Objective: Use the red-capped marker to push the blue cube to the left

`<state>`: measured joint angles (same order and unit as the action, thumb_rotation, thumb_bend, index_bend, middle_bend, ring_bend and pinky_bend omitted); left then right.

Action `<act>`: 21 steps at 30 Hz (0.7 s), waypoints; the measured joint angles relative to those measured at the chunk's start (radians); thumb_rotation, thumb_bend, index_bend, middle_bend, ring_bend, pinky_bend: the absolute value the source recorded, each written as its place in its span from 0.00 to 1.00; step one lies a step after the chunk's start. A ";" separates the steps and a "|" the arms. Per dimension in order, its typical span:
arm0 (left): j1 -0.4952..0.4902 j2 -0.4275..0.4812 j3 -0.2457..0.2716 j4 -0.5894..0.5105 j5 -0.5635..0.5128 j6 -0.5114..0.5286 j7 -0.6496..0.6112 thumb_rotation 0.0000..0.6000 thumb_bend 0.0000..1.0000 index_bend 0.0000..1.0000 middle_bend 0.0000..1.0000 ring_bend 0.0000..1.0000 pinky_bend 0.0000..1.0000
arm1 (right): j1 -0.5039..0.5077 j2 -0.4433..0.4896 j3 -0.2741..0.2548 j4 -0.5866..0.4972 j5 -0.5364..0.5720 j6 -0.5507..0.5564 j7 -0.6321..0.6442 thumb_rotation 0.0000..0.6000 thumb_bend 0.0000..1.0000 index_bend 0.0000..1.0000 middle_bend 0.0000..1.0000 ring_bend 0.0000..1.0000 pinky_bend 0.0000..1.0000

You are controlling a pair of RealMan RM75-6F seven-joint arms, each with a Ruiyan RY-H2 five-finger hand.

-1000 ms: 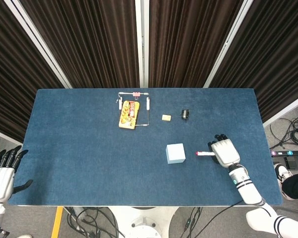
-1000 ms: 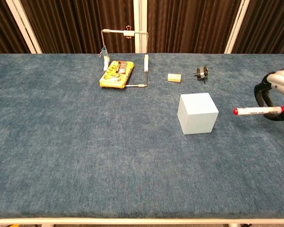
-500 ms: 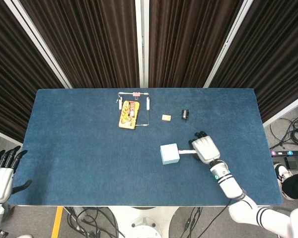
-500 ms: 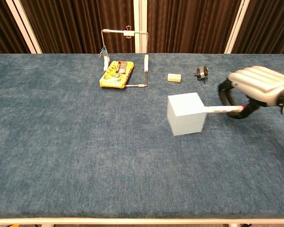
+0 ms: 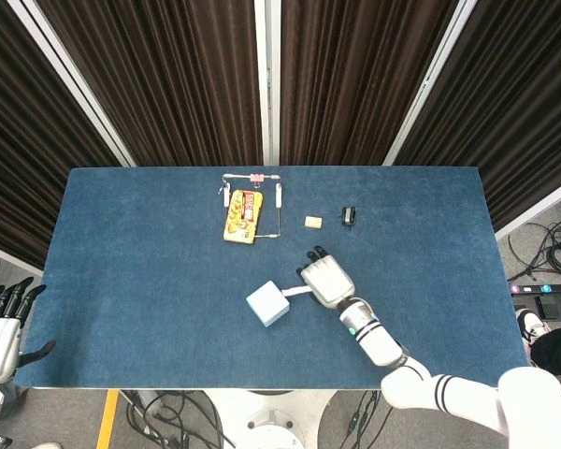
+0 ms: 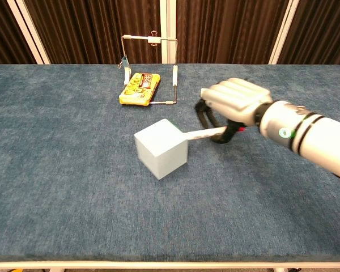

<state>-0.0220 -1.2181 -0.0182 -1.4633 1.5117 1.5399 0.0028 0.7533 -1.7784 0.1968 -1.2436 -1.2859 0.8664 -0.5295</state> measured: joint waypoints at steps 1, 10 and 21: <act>0.000 0.000 0.000 0.002 0.000 0.000 -0.002 1.00 0.07 0.22 0.18 0.13 0.10 | 0.008 -0.005 0.003 -0.005 0.009 -0.004 -0.013 1.00 0.55 0.69 0.63 0.24 0.17; -0.008 -0.002 -0.004 0.010 0.003 -0.007 -0.010 1.00 0.07 0.22 0.18 0.13 0.10 | -0.014 0.069 -0.030 -0.072 0.030 0.020 -0.030 1.00 0.55 0.69 0.63 0.24 0.17; -0.008 0.000 -0.002 0.005 0.005 -0.008 -0.012 1.00 0.07 0.22 0.18 0.13 0.10 | 0.028 0.039 -0.043 -0.075 0.040 -0.008 -0.031 1.00 0.55 0.69 0.64 0.24 0.24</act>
<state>-0.0299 -1.2182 -0.0202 -1.4586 1.5165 1.5320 -0.0088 0.7809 -1.7391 0.1541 -1.3181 -1.2461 0.8584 -0.5606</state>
